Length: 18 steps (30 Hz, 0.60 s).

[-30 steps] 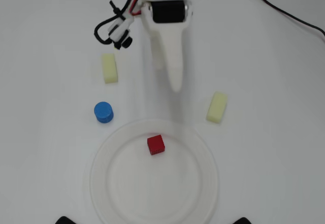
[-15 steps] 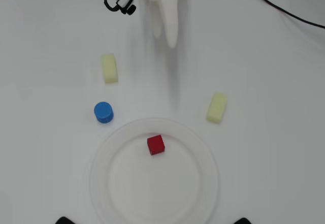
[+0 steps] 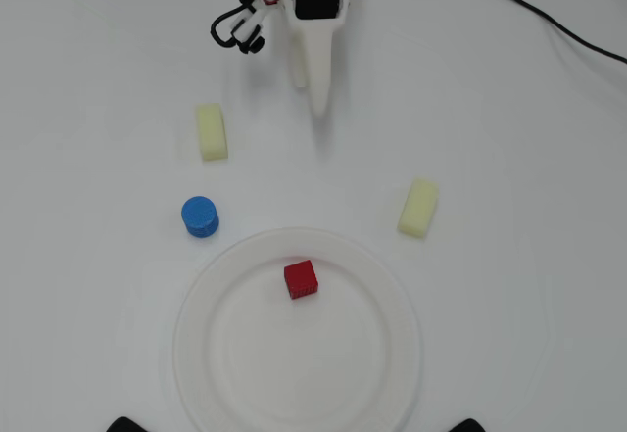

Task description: Grasp a red block and put it in the dish.

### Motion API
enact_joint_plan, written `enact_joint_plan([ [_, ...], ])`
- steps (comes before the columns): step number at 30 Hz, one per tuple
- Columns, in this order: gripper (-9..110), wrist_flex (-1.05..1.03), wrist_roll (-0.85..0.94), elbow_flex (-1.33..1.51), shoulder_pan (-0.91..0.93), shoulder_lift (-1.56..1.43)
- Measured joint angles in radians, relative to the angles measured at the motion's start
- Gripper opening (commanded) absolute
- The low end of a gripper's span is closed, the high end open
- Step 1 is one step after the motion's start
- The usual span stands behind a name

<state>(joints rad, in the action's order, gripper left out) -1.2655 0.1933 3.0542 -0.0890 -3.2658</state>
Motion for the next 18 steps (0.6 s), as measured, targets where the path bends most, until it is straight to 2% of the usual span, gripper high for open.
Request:
enact_joint_plan([
  [2,29,-0.025,-0.032,0.003,-0.005,0.0],
  [4,21,-0.04,-0.072,0.005,-0.005,0.0],
  [8,0,-0.048,-0.132,0.005,-0.005,0.0],
  [18,0,-0.06,-0.106,0.009,-0.009,0.0],
])
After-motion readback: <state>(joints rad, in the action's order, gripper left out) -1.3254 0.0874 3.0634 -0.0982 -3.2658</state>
